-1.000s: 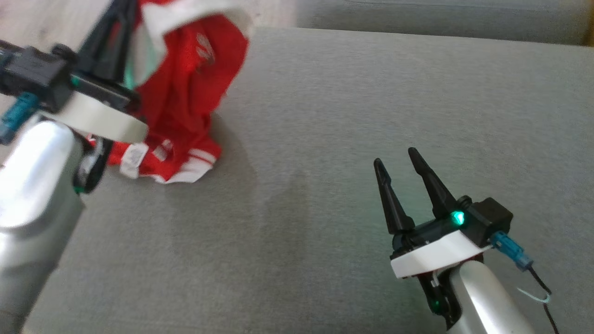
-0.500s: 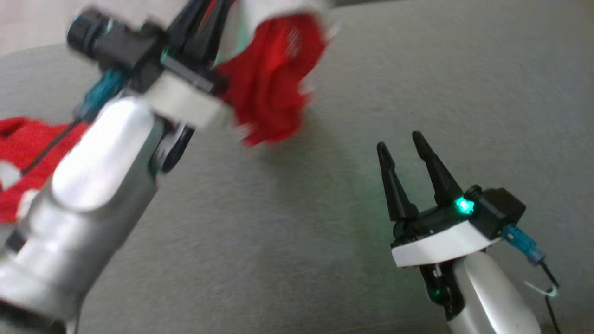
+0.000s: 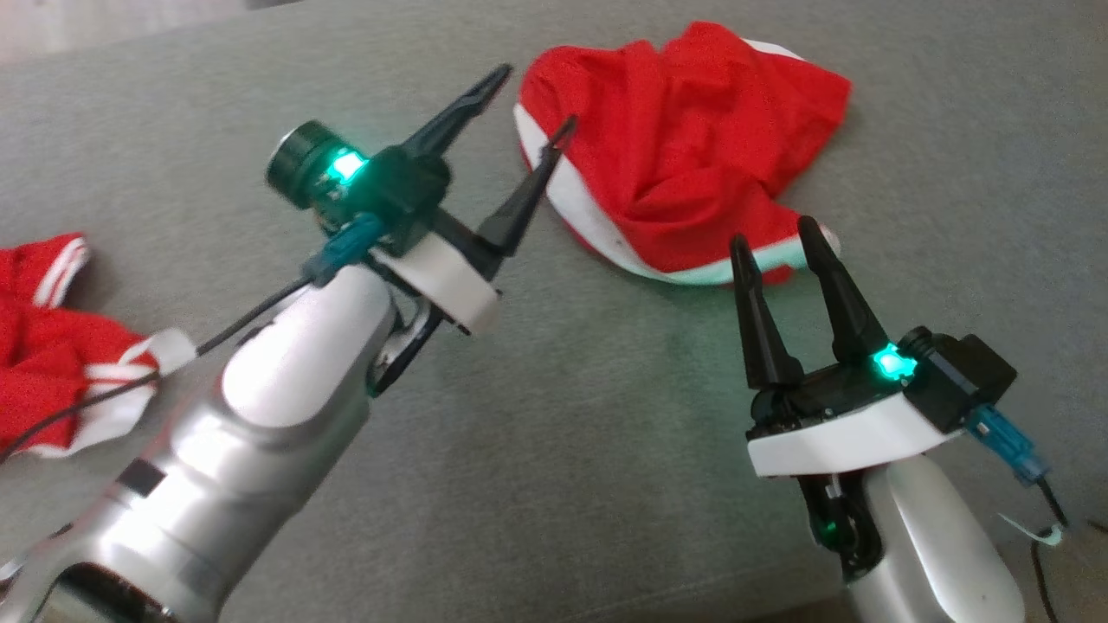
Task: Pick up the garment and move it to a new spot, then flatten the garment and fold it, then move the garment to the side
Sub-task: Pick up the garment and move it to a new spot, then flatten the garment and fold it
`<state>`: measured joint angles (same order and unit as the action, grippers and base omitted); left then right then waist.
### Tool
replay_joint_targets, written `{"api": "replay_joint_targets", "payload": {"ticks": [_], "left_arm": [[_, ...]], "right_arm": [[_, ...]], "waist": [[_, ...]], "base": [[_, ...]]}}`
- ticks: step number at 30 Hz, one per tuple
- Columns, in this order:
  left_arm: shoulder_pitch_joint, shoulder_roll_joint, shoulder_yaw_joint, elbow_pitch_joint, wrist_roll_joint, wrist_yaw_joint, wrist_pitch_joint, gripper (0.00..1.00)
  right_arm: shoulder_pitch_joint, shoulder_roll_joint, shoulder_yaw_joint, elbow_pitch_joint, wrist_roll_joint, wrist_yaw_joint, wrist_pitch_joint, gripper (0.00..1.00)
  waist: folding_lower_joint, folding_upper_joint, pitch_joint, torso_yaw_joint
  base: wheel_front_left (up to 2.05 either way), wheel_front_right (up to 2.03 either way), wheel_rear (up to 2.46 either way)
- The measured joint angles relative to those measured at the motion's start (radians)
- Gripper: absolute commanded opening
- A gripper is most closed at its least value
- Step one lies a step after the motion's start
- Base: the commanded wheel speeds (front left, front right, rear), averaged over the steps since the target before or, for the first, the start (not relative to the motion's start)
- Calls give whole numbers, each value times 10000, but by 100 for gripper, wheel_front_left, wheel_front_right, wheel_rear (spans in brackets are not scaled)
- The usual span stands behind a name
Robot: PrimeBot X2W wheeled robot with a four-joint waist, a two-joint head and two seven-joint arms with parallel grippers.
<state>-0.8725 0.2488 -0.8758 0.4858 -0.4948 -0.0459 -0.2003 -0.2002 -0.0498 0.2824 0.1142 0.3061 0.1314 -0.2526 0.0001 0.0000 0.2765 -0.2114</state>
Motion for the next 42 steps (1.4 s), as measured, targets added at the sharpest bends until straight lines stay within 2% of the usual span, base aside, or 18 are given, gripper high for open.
{"api": "replay_joint_targets", "payload": {"ticks": [3,6,12,13,18,21,23,26,36,42], "left_arm": [[142,238,359,-77,-215,209,-249,100],[430,782,771,-355,-245,491,-405,100],[2295,1733,1540,-1429,-362,1187,-520,100],[2295,1733,1540,-1429,-362,1187,-520,100],[4486,1779,2303,-2775,-307,1910,-522,100],[5848,1459,2882,-3438,-291,2326,-522,100],[6610,1141,3202,-3701,-138,2406,-520,100],[7262,732,3513,-3873,165,2372,-520,100],[7351,-52,4276,-3841,1018,1503,-522,100],[7289,-512,4556,-3513,1277,1011,-522,100]], "right_arm": [[58,2,-52,19,-146,0,0,100],[98,2,-188,119,-290,0,0,100],[278,4,-395,339,-616,0,-4,100],[278,4,-395,339,-616,0,-4,100],[793,4,-522,679,-723,0,-13,100],[941,4,-537,809,-802,0,-15,100],[939,6,-548,842,-805,0,-15,100],[937,6,-556,869,-941,0,-15,100],[464,6,-642,1091,-1745,0,-15,100],[-1177,4,-995,2510,-3051,0,550,100]], "waist": [[0,0,-130,355],[-1,0,-291,782],[-1,0,-708,1705],[-1,0,-708,1705],[-3,0,-1194,2339],[-4,0,-1480,2623],[-4,0,-1606,2773],[-4,0,-1697,2954],[-1,0,-1443,3301],[0,0,-1061,3732]], "base": [[0,0,0],[0,0,0],[0,0,0],[0,0,0],[0,0,0],[0,0,0],[0,0,0],[0,0,0],[0,0,0],[0,0,0]]}}
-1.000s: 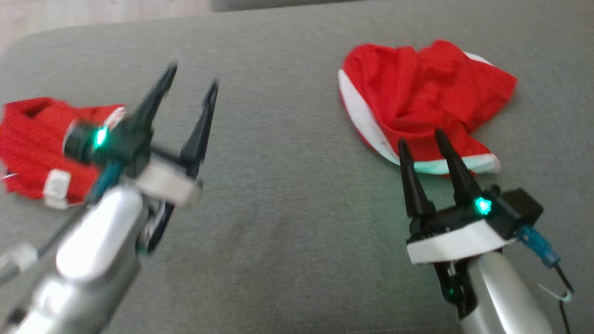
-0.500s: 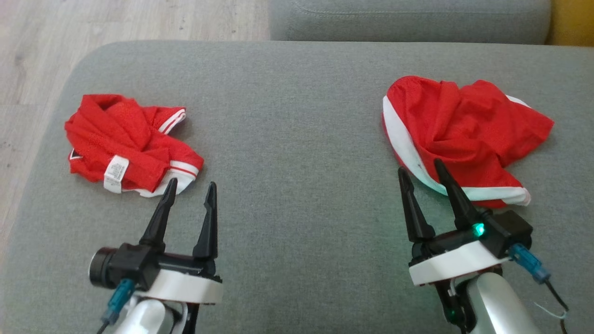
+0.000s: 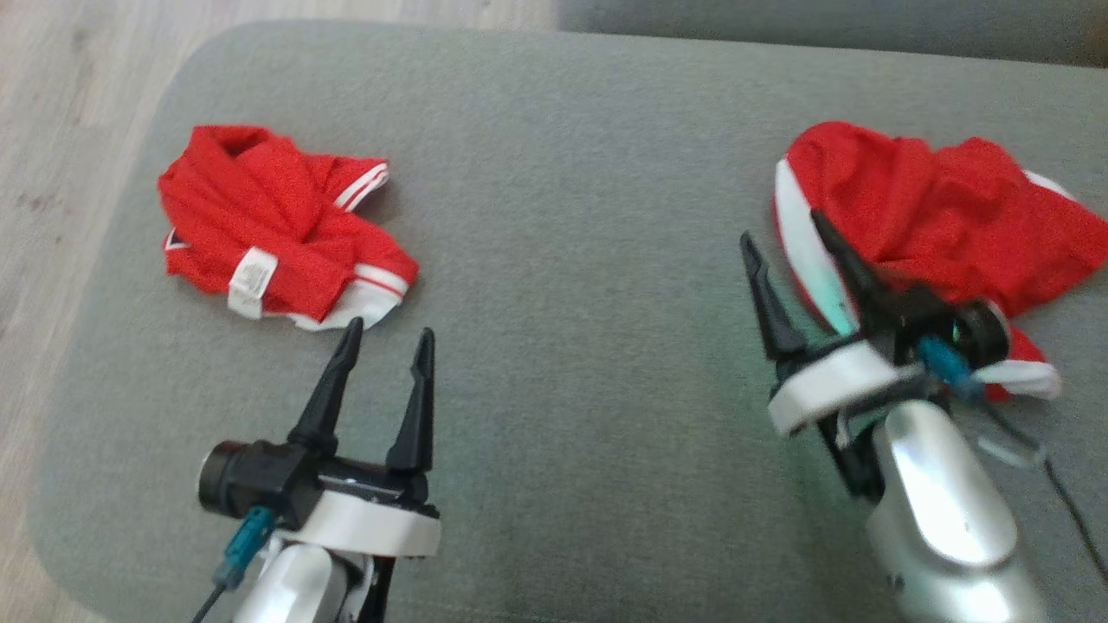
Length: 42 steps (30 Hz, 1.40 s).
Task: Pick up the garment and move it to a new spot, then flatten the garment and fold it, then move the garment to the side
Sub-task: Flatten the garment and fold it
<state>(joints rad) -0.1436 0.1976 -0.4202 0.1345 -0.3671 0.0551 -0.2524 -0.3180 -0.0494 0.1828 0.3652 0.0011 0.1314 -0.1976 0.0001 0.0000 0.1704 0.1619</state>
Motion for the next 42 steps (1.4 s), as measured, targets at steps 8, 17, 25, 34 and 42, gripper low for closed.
{"api": "replay_joint_targets", "payload": {"ticks": [8,17,25,34,42], "left_arm": [[-426,-744,113,594,399,-662,0,100],[-514,-1195,433,853,823,-1179,0,100],[-635,-1417,675,894,1057,-1383,0,100],[-608,-1450,1028,965,1223,-1448,0,100],[-459,-1453,1317,972,1411,-1526,0,100]], "right_arm": [[-1979,-33,-1465,2268,-1618,0,1137,100],[-2846,-33,-3841,3768,-3542,0,1785,100],[-3320,-48,-3933,4640,-3568,0,1235,0],[-3217,-111,-1296,4968,-1536,0,-194,0],[-1661,-144,2746,3471,1037,0,-236,0]], "waist": [[1,0,575,884],[1,0,1111,1675],[1,0,1246,1587],[-1,0,765,1106],[-2,0,54,504]], "base": [[0,0,0],[0,0,0],[0,0,0],[0,0,0],[0,0,0]]}}
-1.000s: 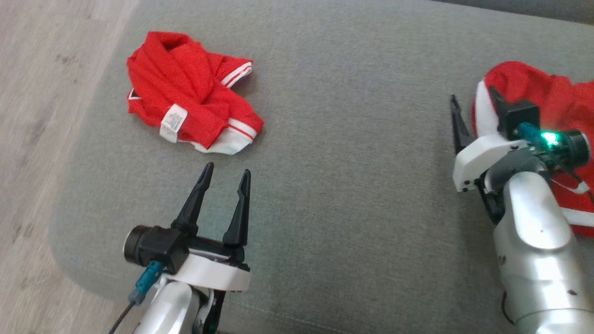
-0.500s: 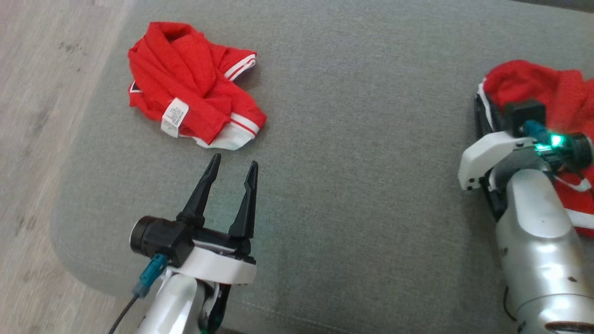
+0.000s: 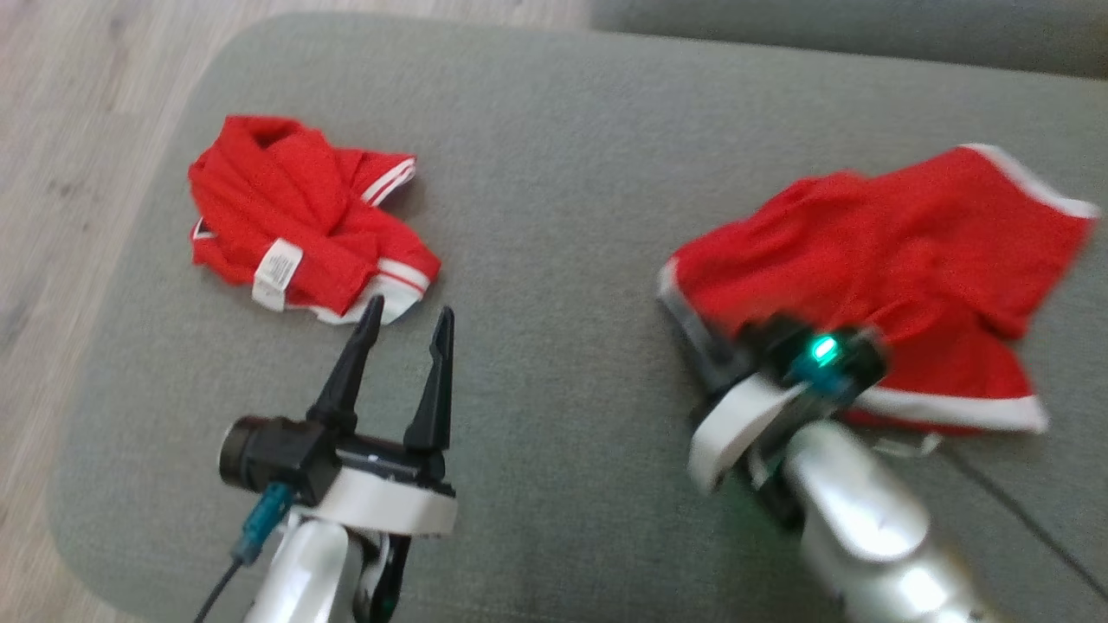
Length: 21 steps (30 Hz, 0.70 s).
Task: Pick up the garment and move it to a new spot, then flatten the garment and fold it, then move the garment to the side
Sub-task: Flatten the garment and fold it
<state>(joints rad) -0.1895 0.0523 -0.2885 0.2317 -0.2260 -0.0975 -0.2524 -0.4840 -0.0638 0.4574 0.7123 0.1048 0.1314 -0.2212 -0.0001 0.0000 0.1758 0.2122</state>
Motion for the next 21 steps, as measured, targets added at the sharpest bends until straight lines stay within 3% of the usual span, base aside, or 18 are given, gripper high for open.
{"api": "replay_joint_targets", "payload": {"ticks": [7,8,9,14,21], "left_arm": [[571,0,79,88,159,-27,0,100],[598,0,117,92,161,-27,0,100],[625,0,186,88,163,-29,0,100],[887,0,318,58,251,-44,0,100],[993,0,366,-90,265,-54,2,100]], "right_arm": [[1011,-2,2011,-1039,1239,0,729,0],[1102,0,2132,-1118,1290,0,740,43],[1160,2,2186,-1189,1319,0,750,100],[1270,0,1946,-1561,1440,0,671,100],[1372,-2,98,-2044,1306,0,299,100]], "waist": [[-1,0,-574,-387],[-1,0,-639,-434],[-1,0,-693,-483],[0,0,-905,-778],[0,0,-1167,-1233]], "base": [[0,0,0],[0,0,0],[0,0,0],[0,0,0],[0,0,0]]}}
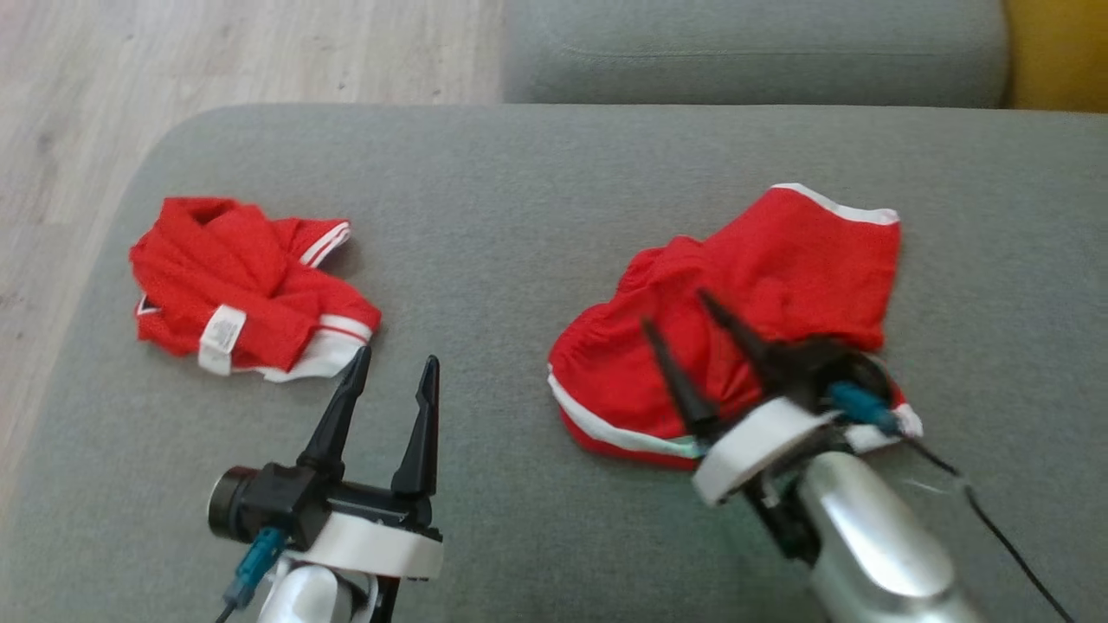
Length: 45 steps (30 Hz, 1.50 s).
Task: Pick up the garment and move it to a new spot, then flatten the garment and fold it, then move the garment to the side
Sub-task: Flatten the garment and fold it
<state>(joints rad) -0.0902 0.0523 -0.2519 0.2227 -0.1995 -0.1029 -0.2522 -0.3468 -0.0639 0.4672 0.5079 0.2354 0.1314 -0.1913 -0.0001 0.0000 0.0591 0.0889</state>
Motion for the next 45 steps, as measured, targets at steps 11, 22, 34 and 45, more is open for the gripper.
{"api": "replay_joint_targets", "payload": {"ticks": [11,22,34,45], "left_arm": [[128,-2,67,-96,58,-31,-2,100],[-370,-8,-56,-88,56,-123,-2,100],[-666,-12,-142,2,52,-205,-2,100],[-770,-17,-127,4,52,-207,-2,100]], "right_arm": [[1335,40,-3308,-807,-625,0,-109,100],[-407,107,-5764,656,-1195,0,1011,100],[-2342,132,-8370,4125,-3722,0,1657,100],[-3025,165,-9536,4600,-5687,0,1511,0]], "waist": [[1,0,239,-525],[1,0,1015,-66],[2,0,1670,557],[2,0,1649,546]], "base": [[0,0,0],[0,0,0],[0,0,0],[0,0,0]]}}
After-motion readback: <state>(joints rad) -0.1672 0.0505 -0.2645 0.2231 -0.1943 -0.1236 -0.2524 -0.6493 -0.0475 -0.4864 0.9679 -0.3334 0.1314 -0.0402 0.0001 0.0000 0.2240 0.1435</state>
